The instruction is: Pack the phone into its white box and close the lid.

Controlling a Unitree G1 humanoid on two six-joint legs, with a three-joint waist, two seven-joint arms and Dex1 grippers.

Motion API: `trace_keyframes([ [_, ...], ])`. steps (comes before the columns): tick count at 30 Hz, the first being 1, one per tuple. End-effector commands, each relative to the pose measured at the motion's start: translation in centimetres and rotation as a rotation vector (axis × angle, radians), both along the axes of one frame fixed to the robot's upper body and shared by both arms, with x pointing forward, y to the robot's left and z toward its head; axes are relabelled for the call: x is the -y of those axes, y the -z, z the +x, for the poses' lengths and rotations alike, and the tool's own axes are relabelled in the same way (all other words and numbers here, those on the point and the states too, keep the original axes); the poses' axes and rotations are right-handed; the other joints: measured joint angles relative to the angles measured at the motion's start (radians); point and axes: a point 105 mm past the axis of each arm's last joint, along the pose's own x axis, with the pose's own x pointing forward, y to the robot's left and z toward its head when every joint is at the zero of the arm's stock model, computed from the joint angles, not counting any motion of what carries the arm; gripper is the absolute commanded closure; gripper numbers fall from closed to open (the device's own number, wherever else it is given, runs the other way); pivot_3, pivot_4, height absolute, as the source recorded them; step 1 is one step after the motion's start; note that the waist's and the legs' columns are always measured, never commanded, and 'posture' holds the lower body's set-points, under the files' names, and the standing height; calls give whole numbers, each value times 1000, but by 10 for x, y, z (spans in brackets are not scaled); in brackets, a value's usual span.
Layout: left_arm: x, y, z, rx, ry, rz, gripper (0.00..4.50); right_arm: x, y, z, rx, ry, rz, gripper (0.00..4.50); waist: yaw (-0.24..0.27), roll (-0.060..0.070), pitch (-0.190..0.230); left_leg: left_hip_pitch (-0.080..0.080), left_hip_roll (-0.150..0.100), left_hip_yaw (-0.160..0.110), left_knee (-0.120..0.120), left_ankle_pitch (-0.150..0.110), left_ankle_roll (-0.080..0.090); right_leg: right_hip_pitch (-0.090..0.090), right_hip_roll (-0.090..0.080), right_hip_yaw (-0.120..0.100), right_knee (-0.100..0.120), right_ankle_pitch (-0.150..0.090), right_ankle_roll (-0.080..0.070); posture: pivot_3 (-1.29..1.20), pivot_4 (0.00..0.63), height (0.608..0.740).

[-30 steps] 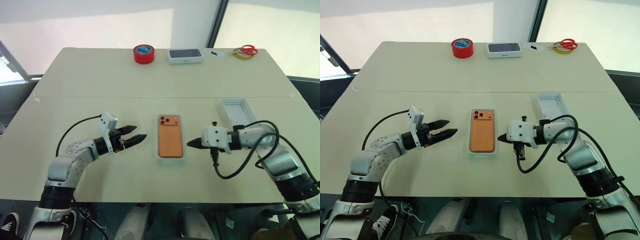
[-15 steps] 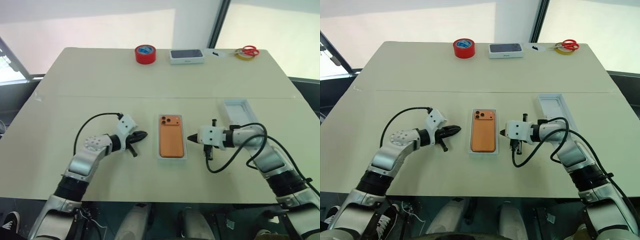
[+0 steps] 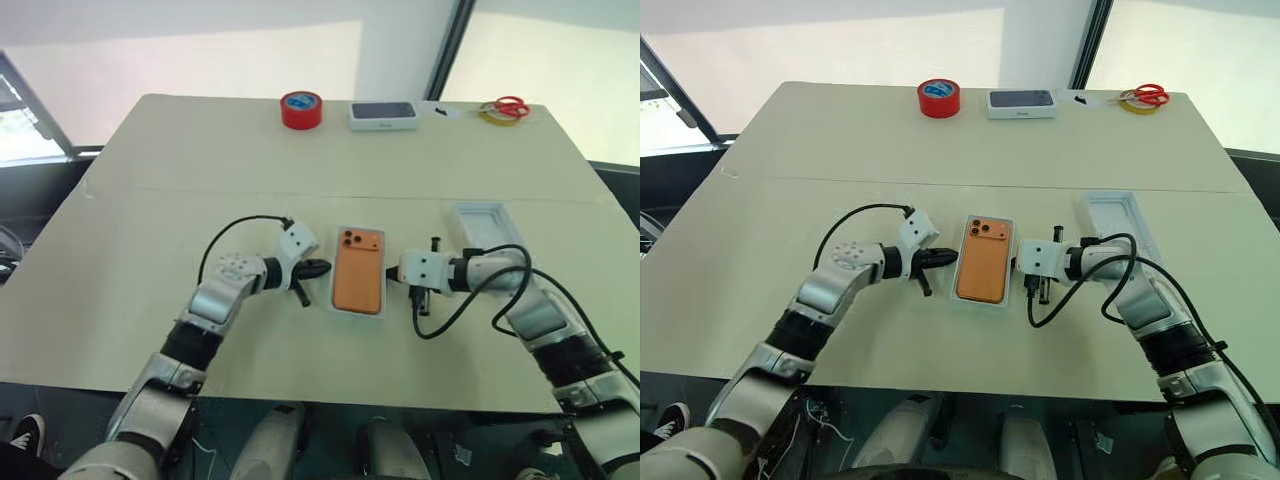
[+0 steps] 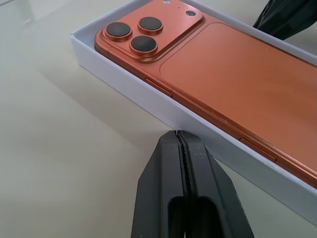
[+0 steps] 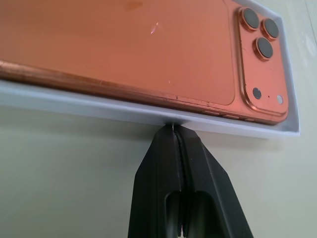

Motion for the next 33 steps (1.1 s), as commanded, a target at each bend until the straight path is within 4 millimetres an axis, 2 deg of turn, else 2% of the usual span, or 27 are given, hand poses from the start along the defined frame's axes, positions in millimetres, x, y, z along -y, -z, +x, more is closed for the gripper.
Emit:
trace_keyframes([
  [1, 35, 7, -7, -16, 113, 10, 4447, 8, -16, 5, 68, -7, -8, 4500, 0, 0, 0, 0, 0, 0, 0, 0, 0, 0, 0, 0, 0, 0, 0, 0, 150, 736],
  [6, 63, 3, -7, -8, 179, -6, 4447, 31, -17, 6, 76, 26, -55, 4500, 1, 0, 0, 0, -1, 0, 0, 0, 0, 0, -2, -1, 0, 0, 1, 0, 150, 736],
  [12, 85, -2, -11, 7, 266, -24, 4447, 46, -19, 7, 80, 58, -77, 4500, -2, 0, 0, 0, -2, -1, 1, 0, 0, 1, -2, -2, 0, 0, 2, 0, 150, 736],
  [17, 86, 7, -13, 17, 286, -1, 4447, 56, -17, 3, 68, 63, -103, 4500, -4, 0, 0, 0, -2, -1, 1, 0, 0, 1, -2, -2, 0, 0, 2, 0, 150, 736],
  [21, 88, 5, -8, 21, 245, -20, 4447, 62, -13, -3, 12, 75, -101, 4500, -3, 0, 0, 0, -2, -1, 1, 0, 0, 1, -2, -3, 0, 0, 2, 0, 150, 736],
  [26, 89, 2, -5, 38, 248, -20, 4447, 65, -12, -5, 21, 83, -116, 4500, -4, 0, 0, 0, -2, -1, 1, 0, 0, 2, -2, -3, 0, 1, 2, 0, 150, 736],
  [30, 81, 2, -4, 50, 231, -19, 4447, 70, -18, -2, 62, 97, -119, 4500, -6, 0, 0, 0, -2, -1, 1, 0, 0, 2, -2, -3, 0, 1, 3, 0, 150, 736],
  [33, 63, -7, 3, 6, 167, -84, 4447, 73, -34, -2, 29, 135, -42, 4500, -8, 0, 0, 0, -2, -2, 1, 0, 0, 1, -2, -3, 0, 1, 3, 0, 150, 736],
])
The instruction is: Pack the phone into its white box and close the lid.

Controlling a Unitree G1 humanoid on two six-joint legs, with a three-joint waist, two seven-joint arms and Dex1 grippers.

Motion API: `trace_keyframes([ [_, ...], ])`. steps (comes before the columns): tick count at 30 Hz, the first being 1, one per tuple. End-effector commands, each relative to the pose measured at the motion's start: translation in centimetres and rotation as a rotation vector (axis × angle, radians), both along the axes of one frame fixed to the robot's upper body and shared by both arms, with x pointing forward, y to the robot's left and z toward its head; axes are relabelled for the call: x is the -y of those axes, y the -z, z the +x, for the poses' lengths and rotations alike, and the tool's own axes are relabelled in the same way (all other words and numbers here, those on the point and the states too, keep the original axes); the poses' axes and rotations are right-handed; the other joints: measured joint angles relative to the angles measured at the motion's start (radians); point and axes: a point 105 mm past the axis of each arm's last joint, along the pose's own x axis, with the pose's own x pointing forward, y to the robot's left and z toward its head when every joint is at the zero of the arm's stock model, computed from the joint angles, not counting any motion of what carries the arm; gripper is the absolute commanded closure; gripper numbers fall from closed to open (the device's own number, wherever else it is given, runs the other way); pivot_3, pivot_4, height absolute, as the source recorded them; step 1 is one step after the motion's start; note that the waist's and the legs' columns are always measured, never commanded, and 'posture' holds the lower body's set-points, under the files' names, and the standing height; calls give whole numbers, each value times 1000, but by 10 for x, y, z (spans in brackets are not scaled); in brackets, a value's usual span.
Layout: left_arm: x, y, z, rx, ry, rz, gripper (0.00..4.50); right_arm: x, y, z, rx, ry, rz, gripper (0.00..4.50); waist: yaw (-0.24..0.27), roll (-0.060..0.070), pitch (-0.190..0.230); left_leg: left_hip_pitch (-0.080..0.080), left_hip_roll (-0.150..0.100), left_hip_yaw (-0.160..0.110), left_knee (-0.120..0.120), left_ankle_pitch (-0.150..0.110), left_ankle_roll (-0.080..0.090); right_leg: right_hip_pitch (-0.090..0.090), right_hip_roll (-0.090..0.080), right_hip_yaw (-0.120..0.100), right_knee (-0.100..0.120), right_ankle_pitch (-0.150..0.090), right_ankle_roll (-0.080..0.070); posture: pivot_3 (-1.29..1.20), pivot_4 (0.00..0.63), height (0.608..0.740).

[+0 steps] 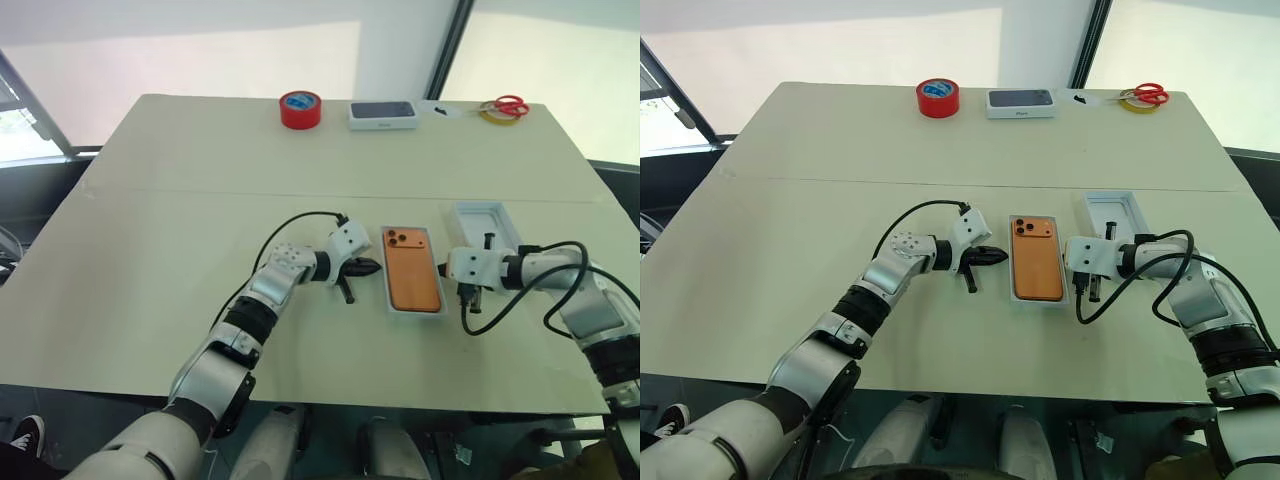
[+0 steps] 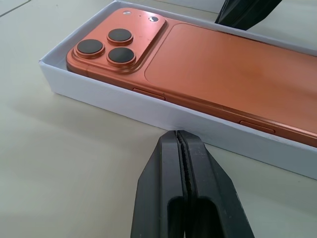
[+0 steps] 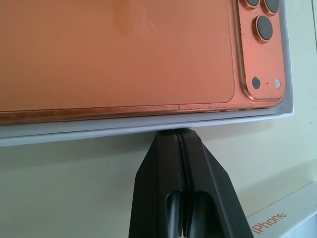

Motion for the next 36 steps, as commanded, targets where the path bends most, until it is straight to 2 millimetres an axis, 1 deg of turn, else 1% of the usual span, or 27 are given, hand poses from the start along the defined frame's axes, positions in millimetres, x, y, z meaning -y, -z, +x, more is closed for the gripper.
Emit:
trace_keyframes([
  [1, -12, -14, 2, -32, -23, -74, 4215, 3, -32, 0, -7, 45, 127, 4241, -2, 0, 0, 0, 0, 0, 0, 0, 0, -1, 0, 0, 0, 0, 0, 0, 150, 736],
  [3, -24, -24, 4, 5, -38, -96, 3603, 2, -44, -1, -7, 55, 181, 3580, -6, 0, 0, -1, 0, 0, 0, 0, 0, -2, 0, 0, 1, 0, 0, 0, 150, 736],
  [6, -48, -41, 6, 57, -60, -128, 2103, 10, -56, 2, 44, 94, 159, 2098, -23, 0, 0, -3, 1, 0, 0, 1, -1, -5, 1, 1, 4, 0, 0, 0, 150, 736],
  [8, -62, -50, 7, 96, -63, -144, 1086, 19, -64, 11, 75, 181, 188, 1001, -28, 0, 0, -3, 1, 0, 0, 1, -1, -5, 1, 1, 4, 0, 0, 0, 150, 736],
  [10, -76, -58, 6, 123, -60, -164, 64, 26, -74, 24, 106, 304, 276, 10, -32, 0, 0, -2, 2, 0, 0, 1, -1, -5, 2, 1, 4, 0, 0, 0, 150, 736],
  [12, -91, -66, 1, 185, -31, -178, 18, 29, -79, 32, 71, 430, 398, 0, -37, 0, 0, -2, 2, 0, 0, 1, -1, -5, 1, 1, 5, 0, 0, 0, 150, 736],
  [14, -104, -72, -3, 243, -14, -187, 18, 33, -78, 35, 17, 533, 449, 0, -39, 0, 0, -2, 2, 0, -1, 1, -1, -6, 2, 2, 5, 0, 0, 0, 150, 736],
  [18, -133, -78, -12, 306, 17, -185, 18, 37, -69, 28, -139, 665, 476, 0, -33, 1, 0, -3, 2, 0, -2, 1, -1, -7, 2, 2, 5, 0, -1, 0, 150, 736],
  [20, -143, -78, -16, 319, 29, -180, 18, 37, -67, 26, -203, 728, 486, 0, -32, 1, 1, -3, 2, 0, -2, 1, -1, -7, 2, 3, 5, 0, -1, 0, 150, 736],
  [22, -151, -77, -18, 327, 33, -175, 18, 34, -66, 23, -275, 771, 495, 0, -32, 2, 1, -3, 2, 1, -2, 1, -1, -7, 1, 3, 5, 0, -1, 0, 150, 736],
  [24, -158, -76, -19, 344, 29, -162, 18, 29, -63, 21, -348, 819, 491, 0, -32, 2, 1, -3, 2, 1, -2, 1, -1, -7, 1, 3, 5, 0, -1, 0, 150, 736],
  [27, -160, -75, -20, 364, 28, -160, 18, 17, -59, 18, -456, 869, 515, 0, -33, 2, 1, -3, 2, 1, -3, 1, -1, -8, 1, 3, 5, 0, -1, 0, 150, 736],
  [30, -160, -76, -21, 385, 20, -163, 18, 9, -59, 21, -507, 930, 544, 0, -34, 2, 1, -4, 2, 1, -3, 1, -1, -9, 1, 4, 5, 0, -1, 0, 150, 736],
  [32, -160, -77, -22, 406, 19, -160, 18, 6, -55, 21, -516, 949, 515, 0, -35, 2, 1, -5, 2, 1, -3, 1, -1, -11, 1, 4, 5, 0, -1, 0, 150, 736],
  [34, -162, -77, -25, 423, 23, -158, 18, 7, -51, 23, -516, 984, 495, 0, -35, 2, 1, -6, 2, 2, -3, 1, -1, -12, 1, 4, 5, 0, -1, 0, 150, 736],
  [36, -165, -79, -27, 431, 21, -162, 18, 7, -51, 24, -537, 1022, 512, 0, -34, 2, 1, -7, 2, 2, -3, 1, -1, -12, 1, 4, 5, 0, -1, 0, 150, 736],
])
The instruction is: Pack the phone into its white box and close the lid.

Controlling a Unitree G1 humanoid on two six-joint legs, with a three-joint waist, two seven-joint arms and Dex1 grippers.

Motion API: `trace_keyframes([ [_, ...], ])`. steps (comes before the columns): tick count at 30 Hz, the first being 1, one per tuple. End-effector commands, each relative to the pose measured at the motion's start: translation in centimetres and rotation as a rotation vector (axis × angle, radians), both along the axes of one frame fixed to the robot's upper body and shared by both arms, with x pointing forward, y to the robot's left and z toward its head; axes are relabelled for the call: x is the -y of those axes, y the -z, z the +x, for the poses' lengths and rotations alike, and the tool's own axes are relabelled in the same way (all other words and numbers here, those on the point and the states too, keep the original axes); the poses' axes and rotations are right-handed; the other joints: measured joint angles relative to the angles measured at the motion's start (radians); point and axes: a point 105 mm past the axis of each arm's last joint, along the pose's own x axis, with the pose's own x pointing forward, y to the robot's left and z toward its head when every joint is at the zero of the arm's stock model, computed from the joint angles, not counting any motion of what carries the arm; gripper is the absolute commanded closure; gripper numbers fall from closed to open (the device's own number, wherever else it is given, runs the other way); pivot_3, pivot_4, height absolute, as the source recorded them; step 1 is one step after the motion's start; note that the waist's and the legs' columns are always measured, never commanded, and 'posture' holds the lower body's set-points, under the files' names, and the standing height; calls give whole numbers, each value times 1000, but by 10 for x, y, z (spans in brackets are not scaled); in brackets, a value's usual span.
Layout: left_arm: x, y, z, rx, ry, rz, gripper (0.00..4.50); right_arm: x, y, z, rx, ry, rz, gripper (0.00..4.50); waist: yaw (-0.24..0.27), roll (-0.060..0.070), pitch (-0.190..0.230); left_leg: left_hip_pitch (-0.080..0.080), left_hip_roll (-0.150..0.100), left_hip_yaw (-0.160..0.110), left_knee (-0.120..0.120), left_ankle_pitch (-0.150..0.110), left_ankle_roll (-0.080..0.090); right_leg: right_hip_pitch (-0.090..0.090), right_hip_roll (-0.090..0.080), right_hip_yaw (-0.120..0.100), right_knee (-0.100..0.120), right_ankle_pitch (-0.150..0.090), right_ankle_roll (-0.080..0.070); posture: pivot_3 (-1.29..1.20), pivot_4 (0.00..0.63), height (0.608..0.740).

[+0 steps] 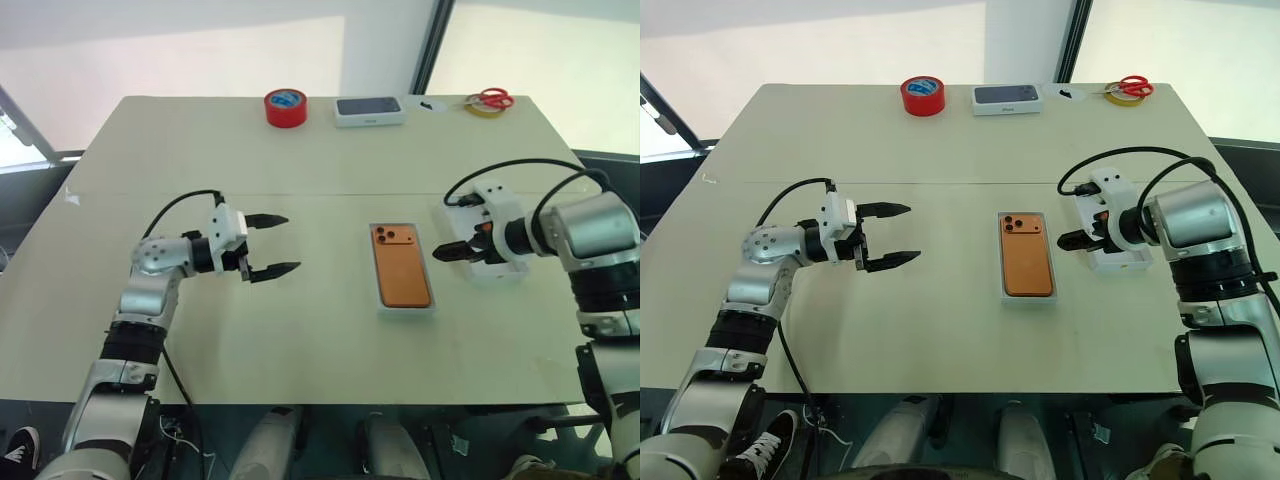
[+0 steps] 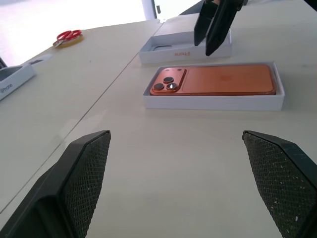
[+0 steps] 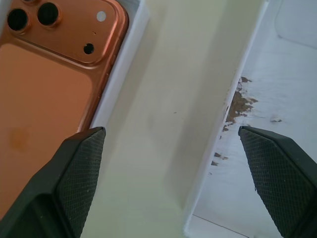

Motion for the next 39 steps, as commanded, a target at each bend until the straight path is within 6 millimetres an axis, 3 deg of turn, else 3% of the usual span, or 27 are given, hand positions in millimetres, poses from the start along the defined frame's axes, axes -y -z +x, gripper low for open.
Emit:
trace_keyframes([
  [1, -9, -15, -4, 73, -8, -25, 18, 0, -11, 4, 3, 49, 9, 0, -1, 0, 0, 0, 0, 0, 0, 0, 0, 0, 0, 0, 0, 0, 0, 0, 150, 736],
  [6, -13, -17, -6, 81, -6, -28, 18, -5, -5, -1, -38, 56, -16, 0, -3, 0, 0, -2, 0, 0, 1, 0, 0, -3, 0, 1, 2, 0, 0, 0, 150, 736],
  [15, -6, -16, -8, 88, 8, -44, 18, 5, 12, 6, -57, 142, -48, 0, -16, -1, -2, -2, 0, 1, 1, 0, 0, -3, 0, 1, 3, 0, 0, 0, 150, 736],
  [18, -2, -16, -9, 86, 12, -52, 0, 10, 18, 9, -54, 180, -66, 898, -16, -3, -3, -2, 0, 0, 3, 0, 0, -2, 1, 1, 3, 0, 0, 0, 150, 736],
  [25, -2, -17, -10, 81, 4, -59, 0, 7, 27, 9, -64, 194, -71, 4464, -21, -5, -5, -1, 1, 0, 3, 0, 0, -2, 2, 1, 3, 1, 0, 0, 150, 736],
  [30, -3, -17, -7, 53, -18, -74, 0, 7, 16, 18, -3, 237, -39, 4464, -20, -5, -5, -1, 1, 0, 3, 0, 0, -1, 2, 1, 3, 1, 0, 0, 150, 736],
  [33, -3, -15, -6, 9, -23, -87, 890, 10, 0, 27, 92, 256, -35, 4500, -22, -5, -5, -1, 1, 0, 3, 0, 0, -2, 2, 1, 3, 1, 0, 0, 150, 736],
  [36, -3, -16, -5, -11, -36, -116, 2454, -1, -24, 41, 259, 200, 41, 4500, -20, -4, -4, -2, 1, 1, 3, 1, 0, -3, 2, 1, 3, 1, 0, 0, 150, 736],
  [39, -3, -19, -1, -17, -68, -149, 4046, -32, -58, 48, 467, 73, 212, 4500, -21, -3, -4, -2, 1, 1, 1, 1, 0, -3, 2, 2, 4, 1, 0, 0, 150, 736],
])
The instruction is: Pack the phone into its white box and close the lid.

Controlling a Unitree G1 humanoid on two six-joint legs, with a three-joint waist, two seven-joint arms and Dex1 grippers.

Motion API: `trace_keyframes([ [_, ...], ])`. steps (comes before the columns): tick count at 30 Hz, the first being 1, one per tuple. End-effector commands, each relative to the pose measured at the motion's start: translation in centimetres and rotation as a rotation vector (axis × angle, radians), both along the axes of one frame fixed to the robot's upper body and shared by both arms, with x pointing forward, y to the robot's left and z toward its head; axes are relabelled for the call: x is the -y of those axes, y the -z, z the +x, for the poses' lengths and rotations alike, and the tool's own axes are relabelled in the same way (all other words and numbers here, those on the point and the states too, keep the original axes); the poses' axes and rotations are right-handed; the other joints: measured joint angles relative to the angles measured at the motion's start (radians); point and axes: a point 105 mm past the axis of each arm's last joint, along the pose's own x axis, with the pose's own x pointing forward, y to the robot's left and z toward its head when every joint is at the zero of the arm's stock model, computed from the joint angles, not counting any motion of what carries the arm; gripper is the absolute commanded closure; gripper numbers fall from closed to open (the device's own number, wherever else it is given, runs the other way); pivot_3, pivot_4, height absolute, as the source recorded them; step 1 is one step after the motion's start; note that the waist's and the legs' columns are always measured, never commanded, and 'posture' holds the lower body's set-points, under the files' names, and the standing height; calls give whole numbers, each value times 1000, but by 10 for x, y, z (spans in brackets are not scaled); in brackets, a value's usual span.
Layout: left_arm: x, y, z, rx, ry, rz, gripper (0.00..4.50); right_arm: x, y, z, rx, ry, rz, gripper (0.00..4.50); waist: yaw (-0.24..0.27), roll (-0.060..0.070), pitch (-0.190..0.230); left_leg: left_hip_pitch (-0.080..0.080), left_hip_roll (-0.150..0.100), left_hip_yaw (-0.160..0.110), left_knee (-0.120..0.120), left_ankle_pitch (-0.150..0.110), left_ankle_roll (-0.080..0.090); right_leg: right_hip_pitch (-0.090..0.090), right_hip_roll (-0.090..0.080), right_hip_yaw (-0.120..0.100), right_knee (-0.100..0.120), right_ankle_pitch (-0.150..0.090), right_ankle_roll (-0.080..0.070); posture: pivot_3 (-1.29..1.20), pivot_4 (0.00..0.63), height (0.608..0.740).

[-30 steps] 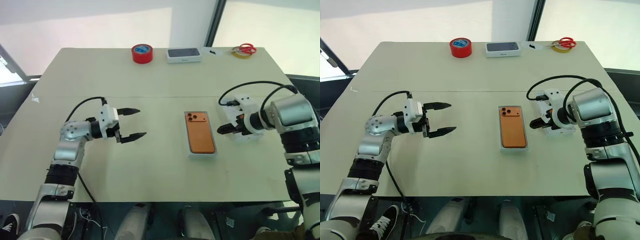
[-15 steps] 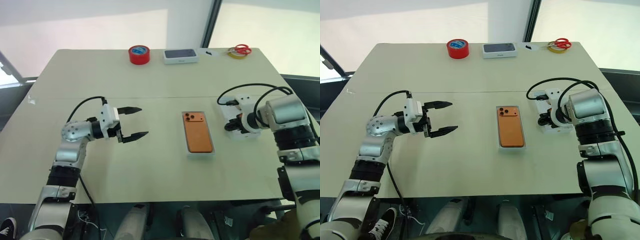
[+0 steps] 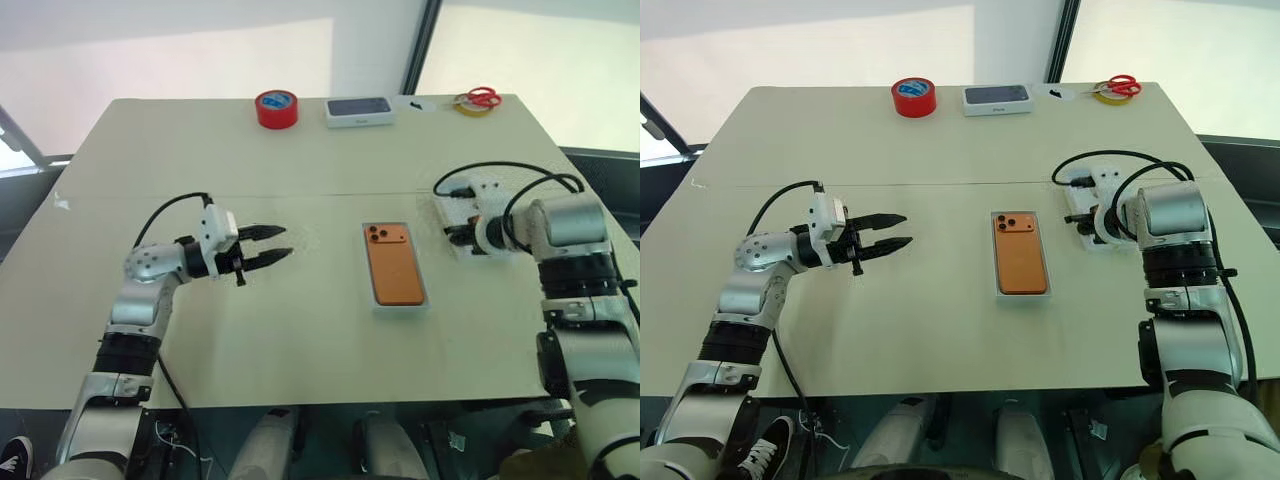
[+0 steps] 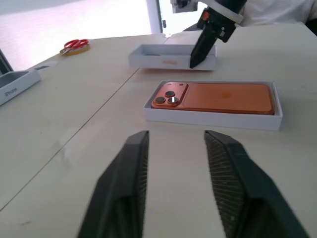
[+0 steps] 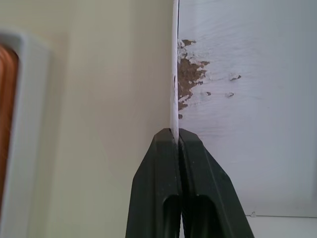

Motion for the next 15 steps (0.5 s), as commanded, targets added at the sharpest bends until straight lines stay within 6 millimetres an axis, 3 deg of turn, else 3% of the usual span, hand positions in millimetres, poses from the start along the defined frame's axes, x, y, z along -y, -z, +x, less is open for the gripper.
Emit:
trace_keyframes([
  [1, 2, -14, 1, 32, -23, -62, 4460, -39, -58, 5, 313, -173, 174, 4500, -1, 0, 0, 0, 0, 0, 0, 1, 1, 0, 0, 0, 0, 0, 0, 0, 150, 736],
  [3, 6, -14, 0, 27, -28, -79, 4460, -65, -69, -7, 342, -254, 390, 4500, -2, 0, 0, 0, 1, 0, -1, 1, 1, -1, 1, 0, 1, 0, 0, 0, 150, 736],
  [5, 9, -12, -2, 21, -30, -86, 4460, -88, -75, -24, 370, -351, 497, 4500, 0, 0, 0, 0, 1, 0, -1, 2, 1, -1, 1, 0, 2, 0, 0, 0, 150, 736],
  [8, 11, -9, -5, 21, -40, -87, 4460, -128, -75, -66, 308, -553, 687, 4500, 4, 0, 0, 0, 1, -1, -1, 2, 0, -1, 1, 0, 2, 0, 0, 0, 150, 736],
  [13, 12, -6, -11, 5, -29, -88, 4460, -139, -44, -99, 158, -617, 894, 4500, 13, -1, -1, 0, 1, -1, 0, 0, -2, -1, 1, 0, 2, 0, -1, 0, 150, 736],
  [15, 13, -4, -14, 1, -25, -84, 4460, -142, -41, -115, 118, -691, 966, 4500, 8, 0, -1, 0, 0, 0, 0, 0, -1, 0, 0, 0, 1, 0, -1, 0, 150, 736],
])
